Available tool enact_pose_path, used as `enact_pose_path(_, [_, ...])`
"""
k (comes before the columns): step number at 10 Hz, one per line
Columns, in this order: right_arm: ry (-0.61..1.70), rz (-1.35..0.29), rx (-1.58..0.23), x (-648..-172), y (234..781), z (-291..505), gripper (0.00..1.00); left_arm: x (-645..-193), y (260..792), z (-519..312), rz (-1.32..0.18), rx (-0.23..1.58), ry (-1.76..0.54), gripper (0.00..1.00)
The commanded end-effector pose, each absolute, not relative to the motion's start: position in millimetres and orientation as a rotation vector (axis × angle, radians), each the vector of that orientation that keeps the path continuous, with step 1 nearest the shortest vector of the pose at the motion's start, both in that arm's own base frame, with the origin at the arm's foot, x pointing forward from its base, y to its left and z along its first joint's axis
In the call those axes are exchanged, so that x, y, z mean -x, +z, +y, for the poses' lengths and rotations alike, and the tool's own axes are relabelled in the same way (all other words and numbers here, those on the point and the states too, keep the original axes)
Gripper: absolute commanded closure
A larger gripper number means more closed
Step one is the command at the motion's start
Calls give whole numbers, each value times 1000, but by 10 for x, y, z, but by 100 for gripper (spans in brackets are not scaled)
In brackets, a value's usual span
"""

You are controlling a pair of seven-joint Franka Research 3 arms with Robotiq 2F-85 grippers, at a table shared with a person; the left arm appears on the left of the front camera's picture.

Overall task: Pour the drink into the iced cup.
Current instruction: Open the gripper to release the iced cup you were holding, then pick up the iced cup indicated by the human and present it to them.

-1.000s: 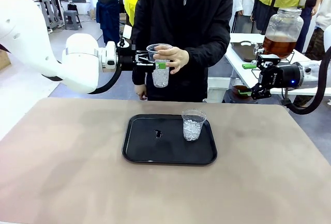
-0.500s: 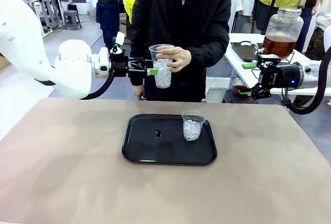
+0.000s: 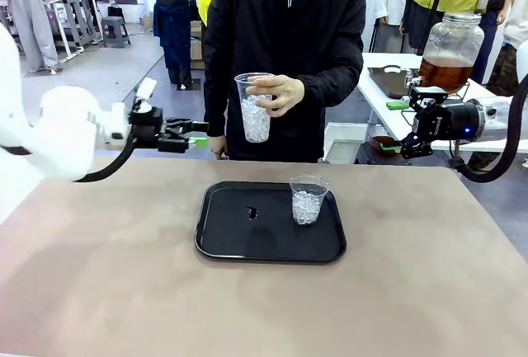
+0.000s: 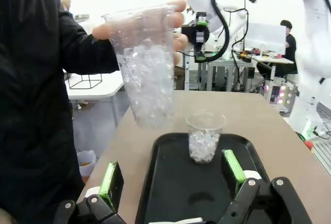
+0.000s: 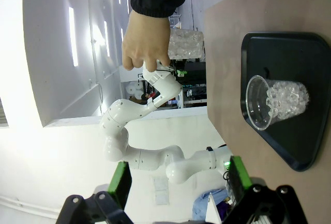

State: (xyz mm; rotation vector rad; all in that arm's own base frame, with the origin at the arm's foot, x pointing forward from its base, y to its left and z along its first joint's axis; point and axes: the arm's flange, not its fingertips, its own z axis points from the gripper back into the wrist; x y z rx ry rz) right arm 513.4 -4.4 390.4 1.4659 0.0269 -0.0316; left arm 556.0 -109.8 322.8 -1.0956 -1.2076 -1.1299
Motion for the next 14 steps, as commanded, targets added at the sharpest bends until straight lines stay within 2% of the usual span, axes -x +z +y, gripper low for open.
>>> enact_pose_path(1, [-32,23,-1465,-5128,3917,-42,0,-5361,3144,-861,-1273,1118,-1162,0])
enact_pose_path(5, [-32,23,-1465,-5128,3917,-42,0,-5157,2976,-516,-1306,1072,-1155,0])
enact_pose_path(6, [-32,23,-1465,-5128,3917,-42,0,-5277,2967,-584,-1283,1103,-1149,0])
enact_pose_path(14, [-32,23,-1465,-5128,3917,-42,0,-5277,2967,-584,-1283,1103,-1149,0])
